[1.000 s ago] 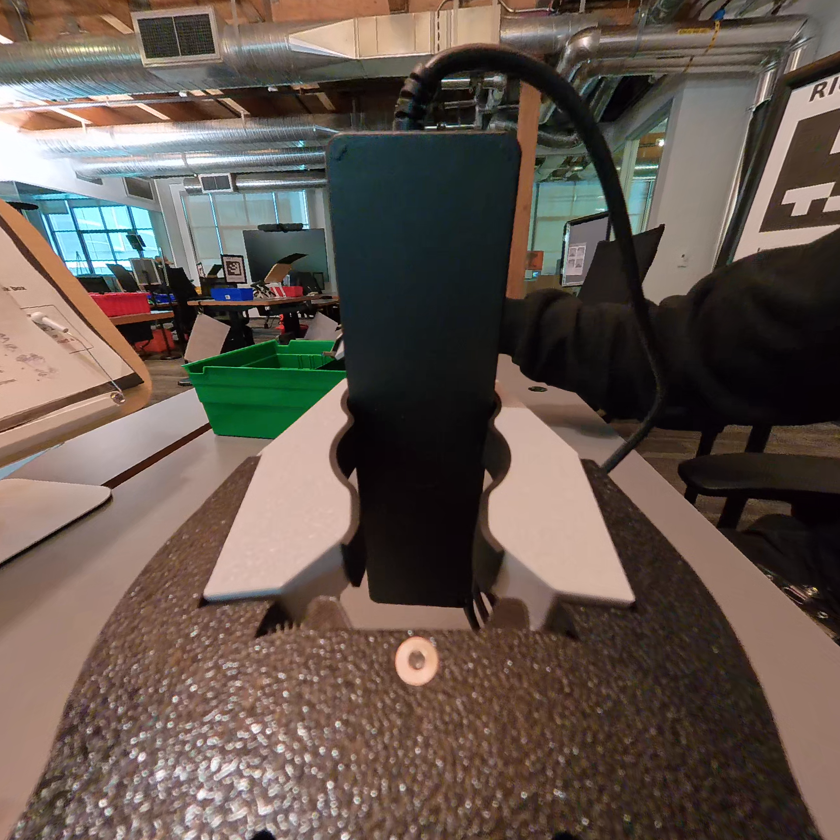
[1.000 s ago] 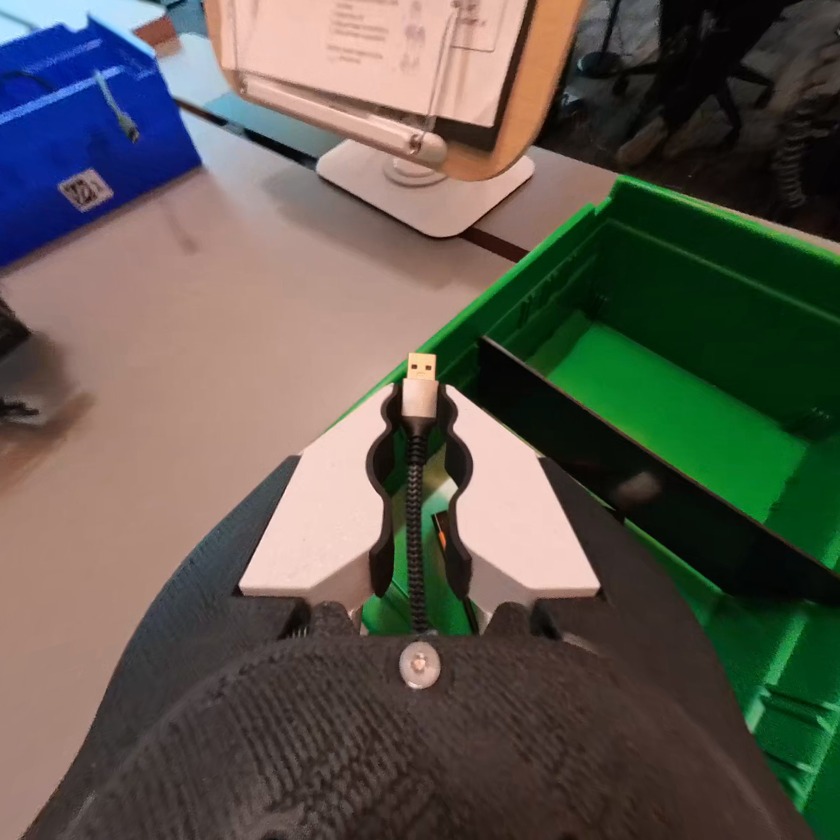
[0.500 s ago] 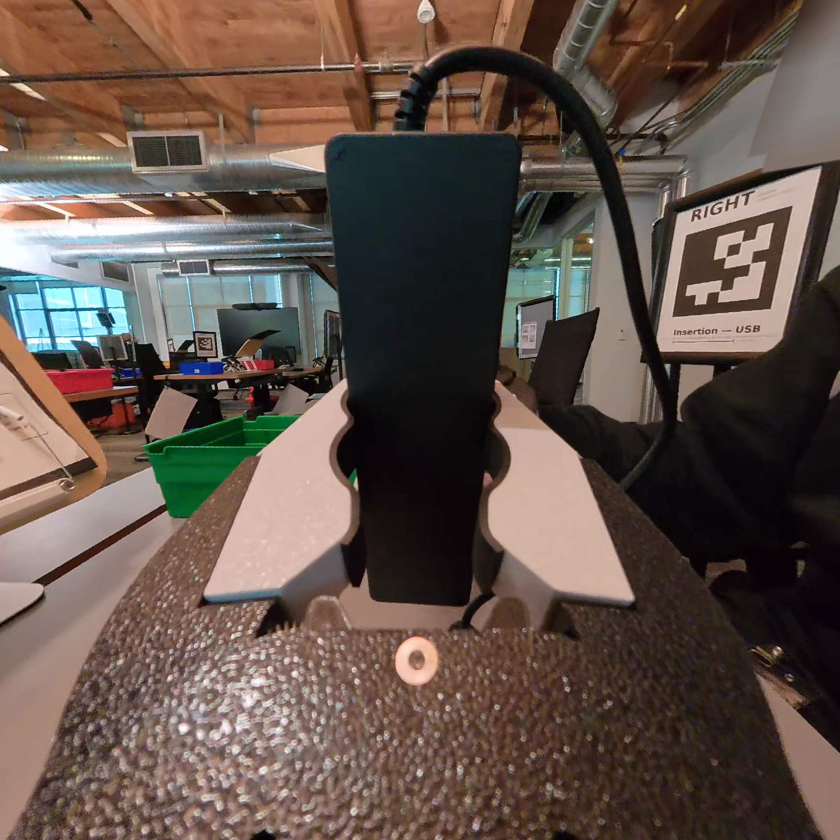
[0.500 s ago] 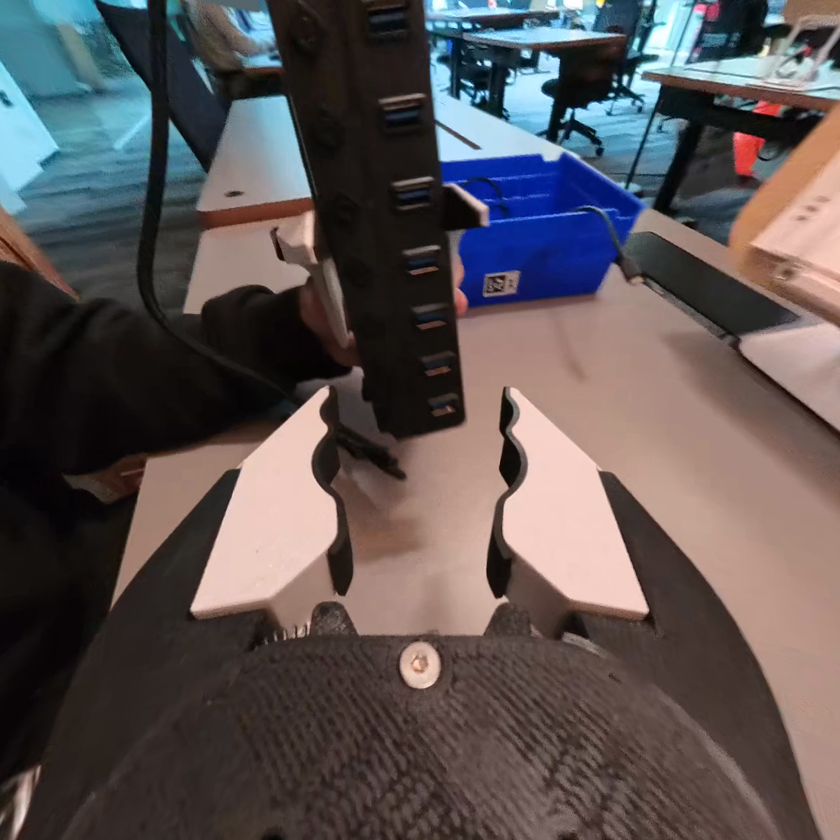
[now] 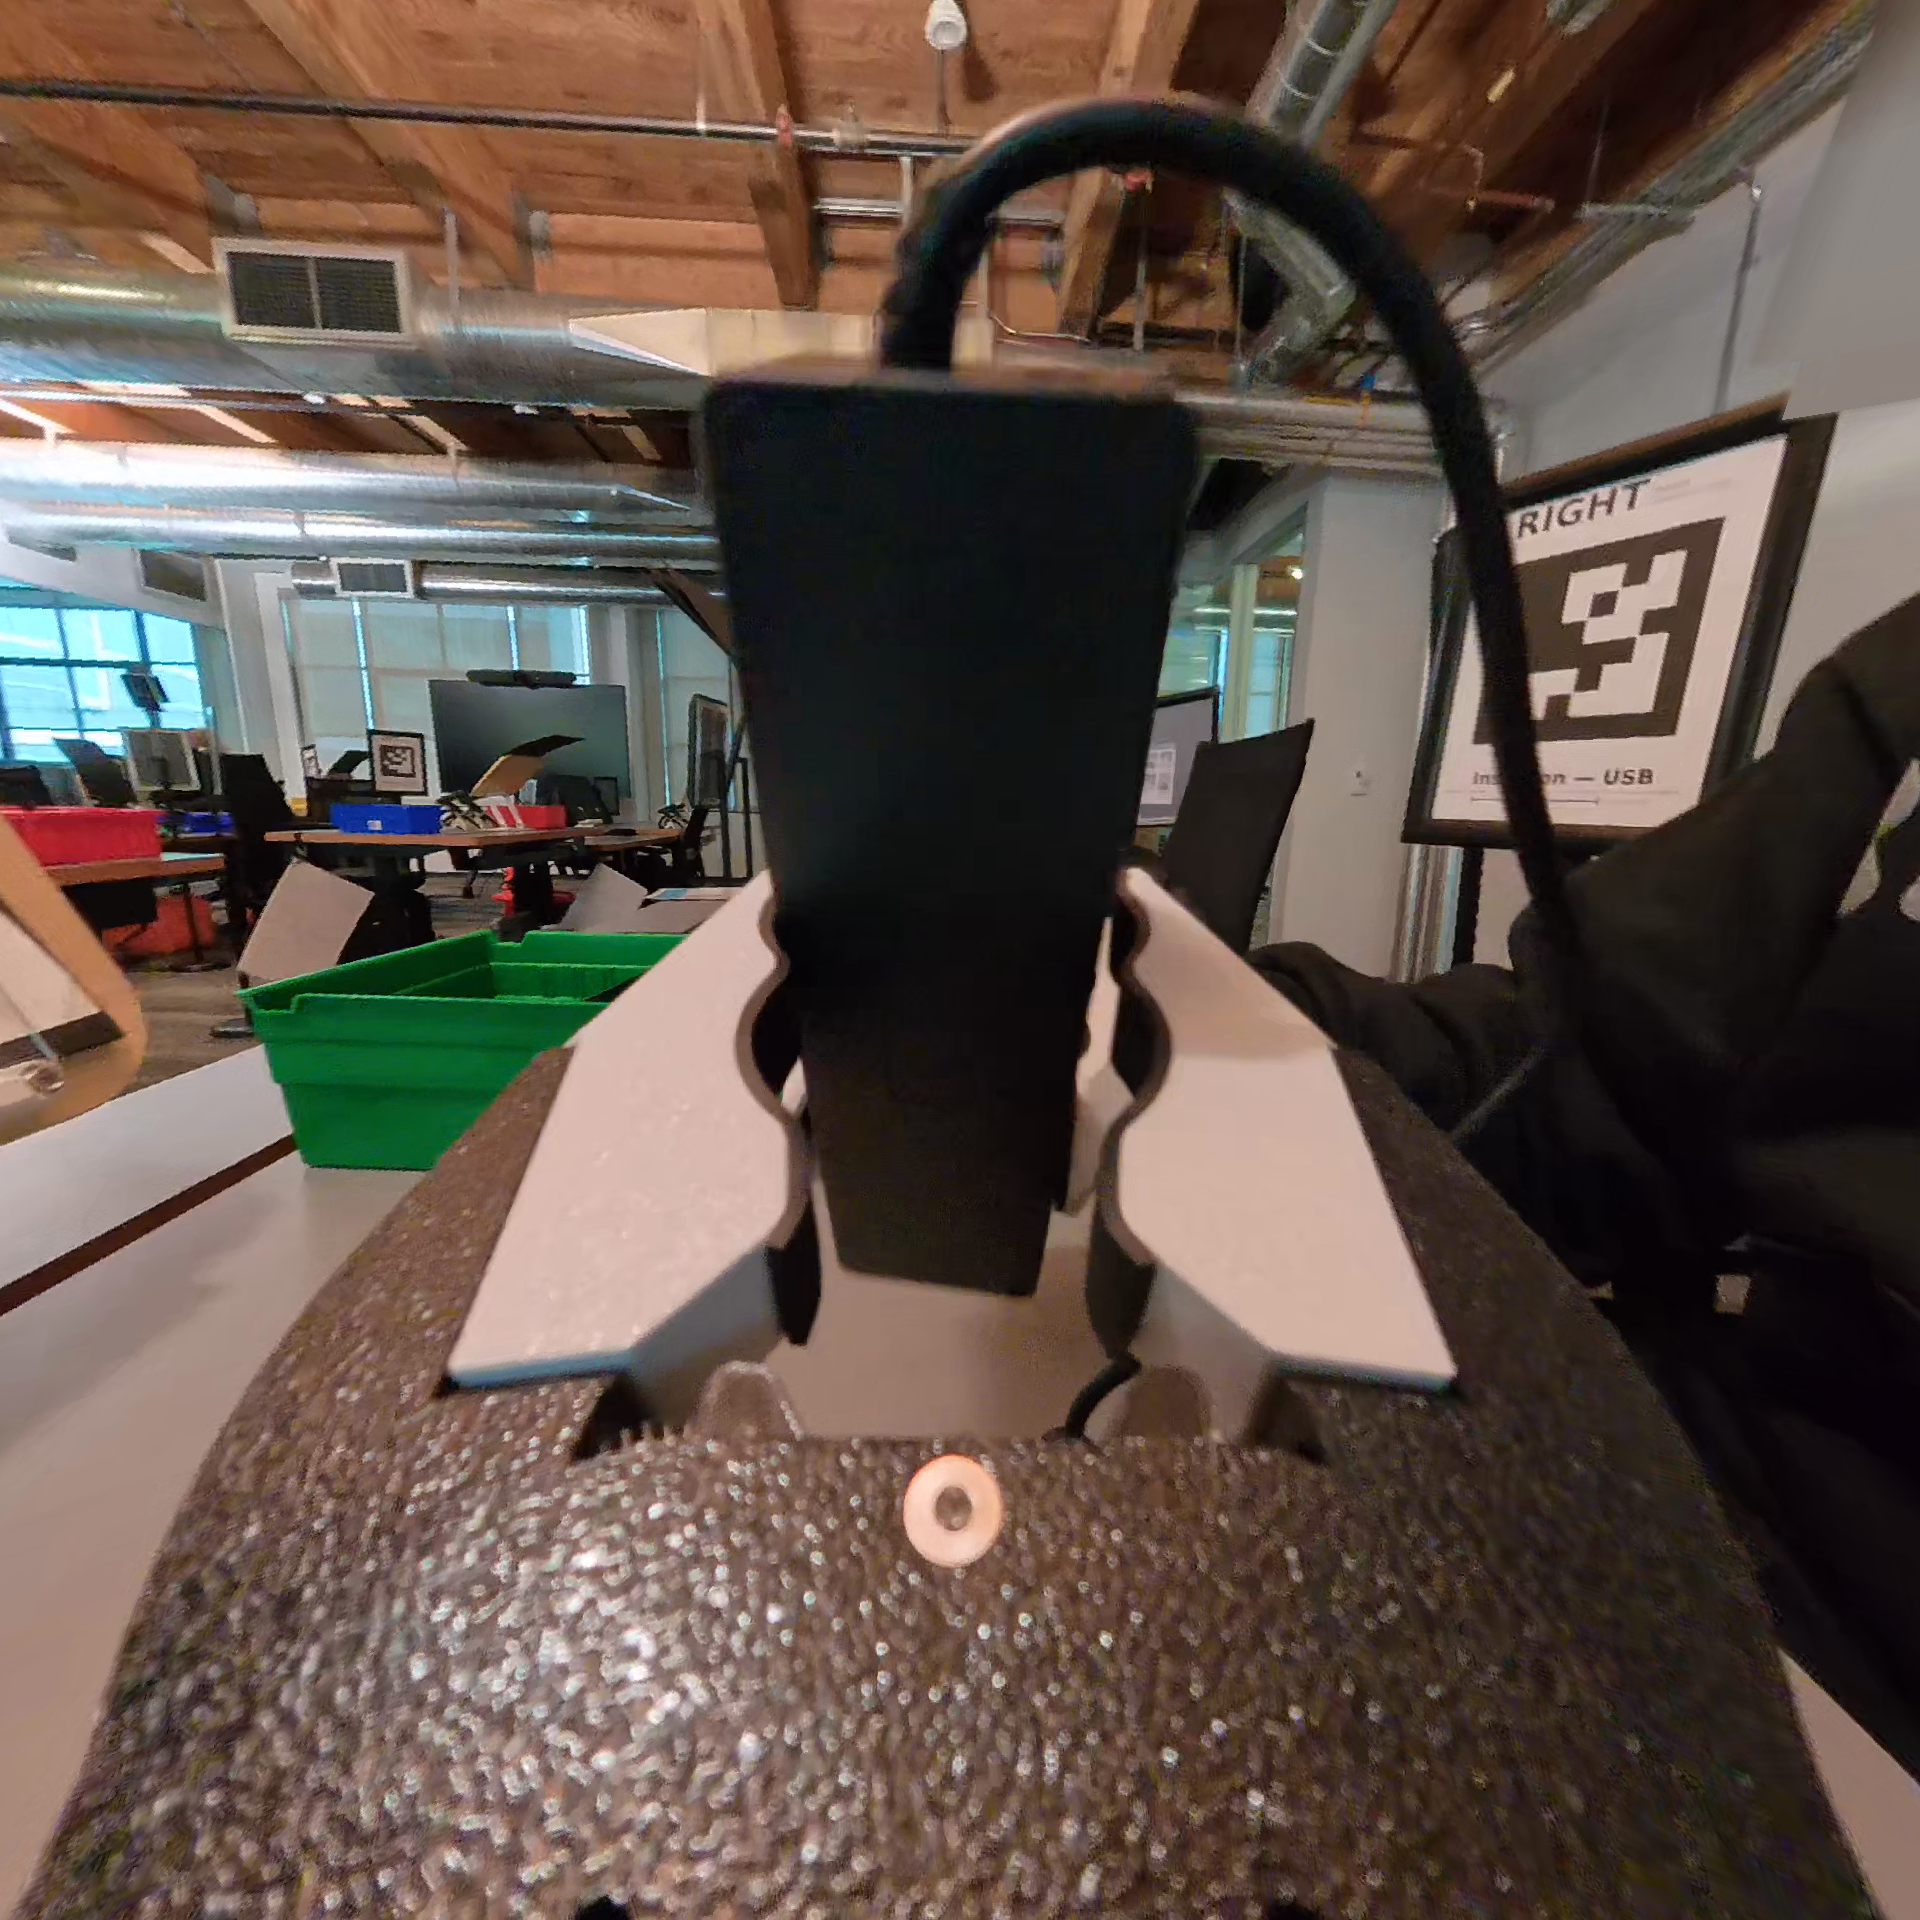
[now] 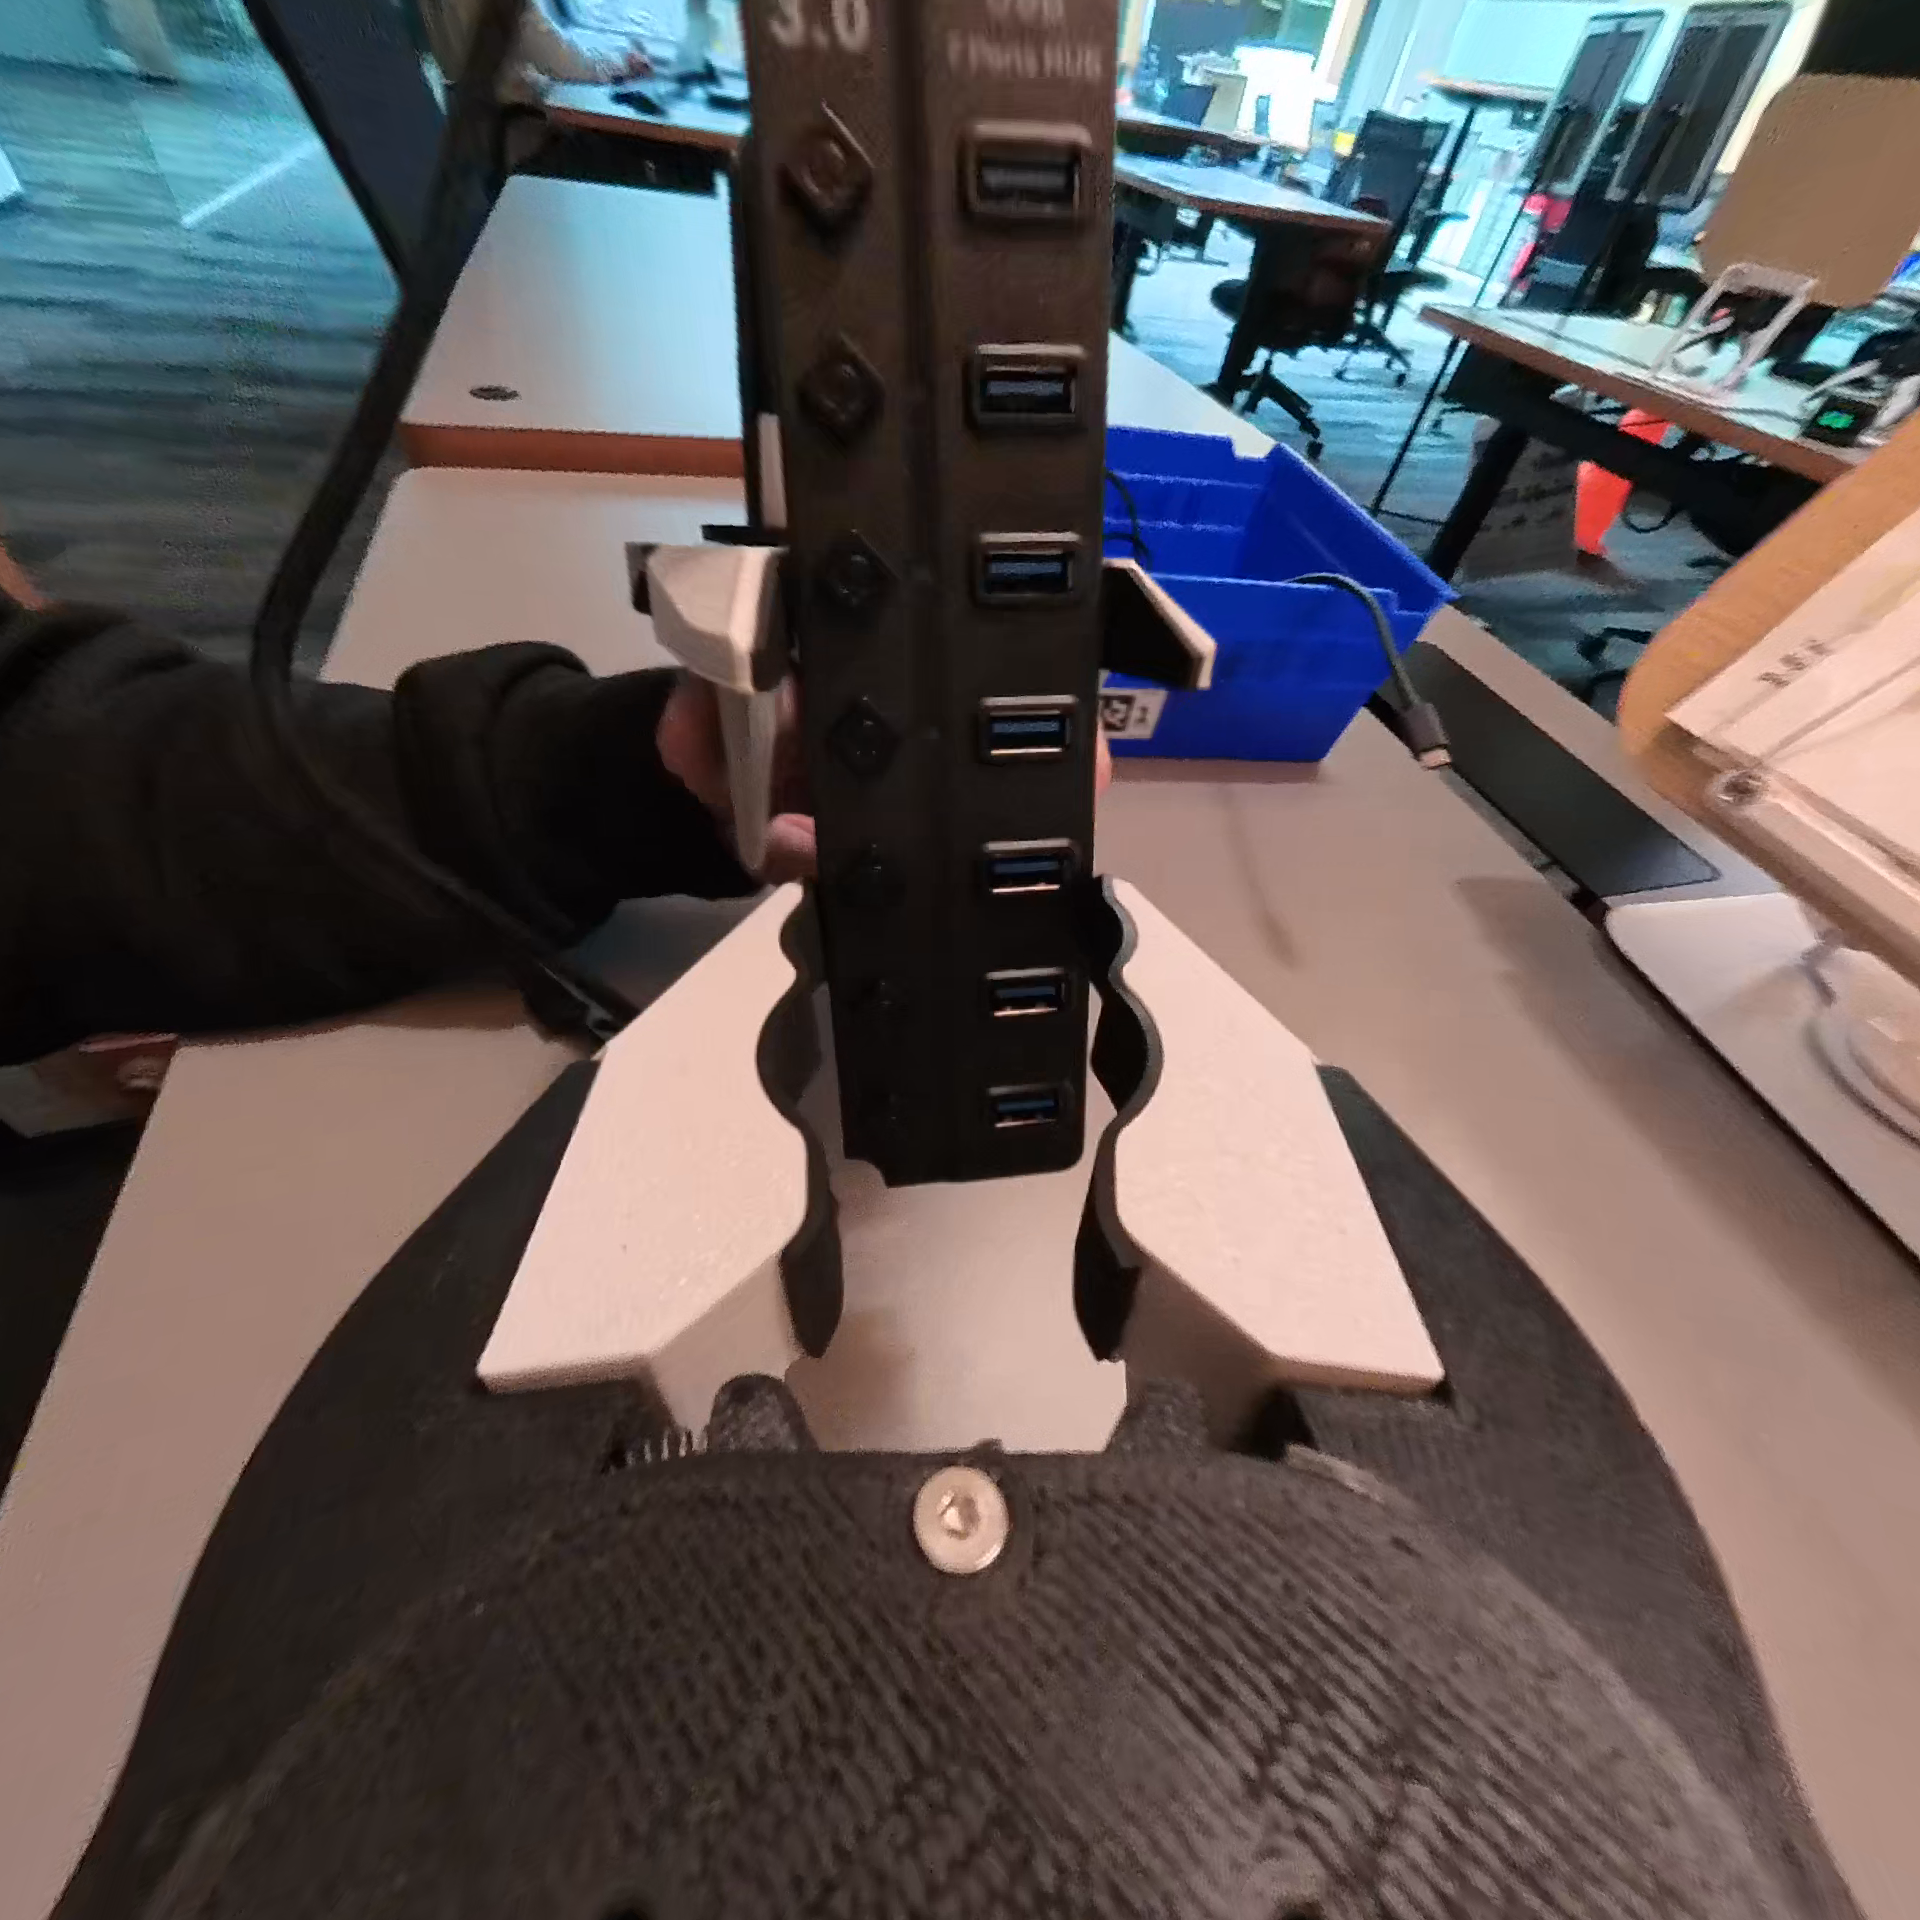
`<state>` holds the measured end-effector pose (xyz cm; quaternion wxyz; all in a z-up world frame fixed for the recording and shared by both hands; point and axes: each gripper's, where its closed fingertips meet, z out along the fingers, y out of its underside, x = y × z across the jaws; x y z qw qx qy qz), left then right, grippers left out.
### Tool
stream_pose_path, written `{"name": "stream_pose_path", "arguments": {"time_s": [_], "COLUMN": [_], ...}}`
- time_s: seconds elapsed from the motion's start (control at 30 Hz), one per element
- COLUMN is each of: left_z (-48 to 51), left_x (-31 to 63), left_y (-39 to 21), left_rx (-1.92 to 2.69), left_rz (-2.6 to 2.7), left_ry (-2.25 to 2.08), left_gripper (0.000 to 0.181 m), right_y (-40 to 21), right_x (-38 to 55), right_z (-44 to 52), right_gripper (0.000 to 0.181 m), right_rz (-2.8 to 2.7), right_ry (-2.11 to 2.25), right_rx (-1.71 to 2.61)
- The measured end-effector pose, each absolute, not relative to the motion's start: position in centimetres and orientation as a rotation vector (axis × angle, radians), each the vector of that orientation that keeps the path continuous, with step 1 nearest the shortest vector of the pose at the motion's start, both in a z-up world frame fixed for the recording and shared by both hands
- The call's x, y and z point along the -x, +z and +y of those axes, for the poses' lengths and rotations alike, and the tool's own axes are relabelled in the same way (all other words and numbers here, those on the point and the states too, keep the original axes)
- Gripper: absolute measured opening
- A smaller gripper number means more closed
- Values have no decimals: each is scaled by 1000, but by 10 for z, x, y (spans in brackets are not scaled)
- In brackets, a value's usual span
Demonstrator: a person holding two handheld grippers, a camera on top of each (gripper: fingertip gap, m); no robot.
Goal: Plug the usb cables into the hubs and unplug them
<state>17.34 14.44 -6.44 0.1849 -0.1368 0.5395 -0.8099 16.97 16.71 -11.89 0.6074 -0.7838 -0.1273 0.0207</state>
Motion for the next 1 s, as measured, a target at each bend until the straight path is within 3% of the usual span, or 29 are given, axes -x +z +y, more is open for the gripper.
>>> {"name": "stream_pose_path", "arguments": {"time_s": [0.17, 0.37, 0.57, 0.73, 1.0], "left_z": [155, 167, 241, 237, 223], "left_x": [-185, -195, -204, -211, -214], "left_y": [-65, -66, -47, -57, -67], "left_rx": [475, 562, 751, 789, 777], "left_rz": [1462, 1400, 999, 1047, 1129], "left_ry": [-2174, -2153, -2042, -2074, -2100], "left_gripper": [84, 81, 75, 71, 67], "right_y": [-95, -29, 57, 120, 122], "right_x": [-206, -257, -334, -410, -527], "right_z": [143, 92, 16, -35, -64], "right_gripper": [50, 50, 50, 50, 50], "right_rz": [-186, -108, -59, 46, 222], "right_ry": [-61, -272, -550, -811, -1122], "right_rx": [1760, 1656, 1682, 1767, 1906]}}
